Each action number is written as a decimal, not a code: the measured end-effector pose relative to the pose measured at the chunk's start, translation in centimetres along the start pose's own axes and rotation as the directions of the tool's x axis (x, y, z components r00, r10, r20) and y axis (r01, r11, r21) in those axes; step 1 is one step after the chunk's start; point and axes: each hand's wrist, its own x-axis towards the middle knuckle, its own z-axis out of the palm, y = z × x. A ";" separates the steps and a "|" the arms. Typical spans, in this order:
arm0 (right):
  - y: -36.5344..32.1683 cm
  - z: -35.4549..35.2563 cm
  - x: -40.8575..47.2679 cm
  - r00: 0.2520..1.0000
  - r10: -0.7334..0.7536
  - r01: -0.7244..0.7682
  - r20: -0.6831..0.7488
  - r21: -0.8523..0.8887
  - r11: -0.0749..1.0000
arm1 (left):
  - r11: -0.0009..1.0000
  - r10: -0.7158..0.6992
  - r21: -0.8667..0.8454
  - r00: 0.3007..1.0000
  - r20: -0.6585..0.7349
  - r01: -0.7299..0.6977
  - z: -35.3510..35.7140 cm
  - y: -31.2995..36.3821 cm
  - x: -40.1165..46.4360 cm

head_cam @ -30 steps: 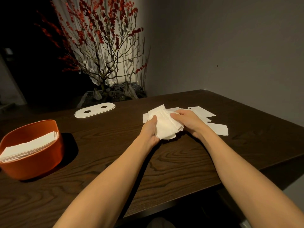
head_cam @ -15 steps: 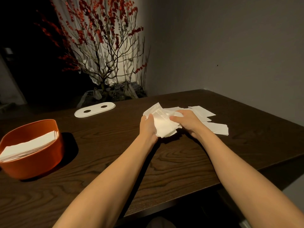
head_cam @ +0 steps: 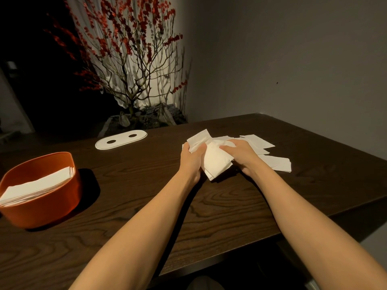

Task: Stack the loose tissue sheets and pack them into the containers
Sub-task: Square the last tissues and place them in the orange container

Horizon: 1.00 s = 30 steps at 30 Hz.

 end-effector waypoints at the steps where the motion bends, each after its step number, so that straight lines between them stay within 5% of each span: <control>1: 0.0 0.1 0.0 1.000 -0.020 0.020 -0.006 -0.014 1.000 | 1.000 0.012 0.011 1.000 0.000 -0.012 0.0 -0.1 0.1; 6: 0.0 0.4 -0.2 0.969 -0.229 0.205 -0.087 -0.224 0.953 | 0.996 0.010 0.085 0.999 -0.036 -0.007 0.2 -0.3 0.2; 11: -0.2 0.4 -0.3 0.946 -0.294 0.238 -0.137 -0.324 0.916 | 0.970 -0.242 -0.035 0.970 -0.007 0.241 0.4 0.3 -0.3; 16: -0.5 0.6 -0.7 0.930 -0.327 0.259 -0.171 -0.328 0.909 | 0.934 -0.306 0.179 0.951 -0.046 0.309 0.8 0.9 -0.6; 22: -0.6 1.1 -0.9 0.935 -0.326 0.294 -0.142 -0.207 0.933 | 0.866 -0.160 0.473 0.986 -0.049 0.164 1.4 0.9 -0.5; 30: -0.7 1.2 -1.1 0.978 -0.181 0.182 -0.100 -0.002 0.983 | 0.956 -0.249 0.195 0.958 0.145 0.219 1.5 1.6 -2.1</control>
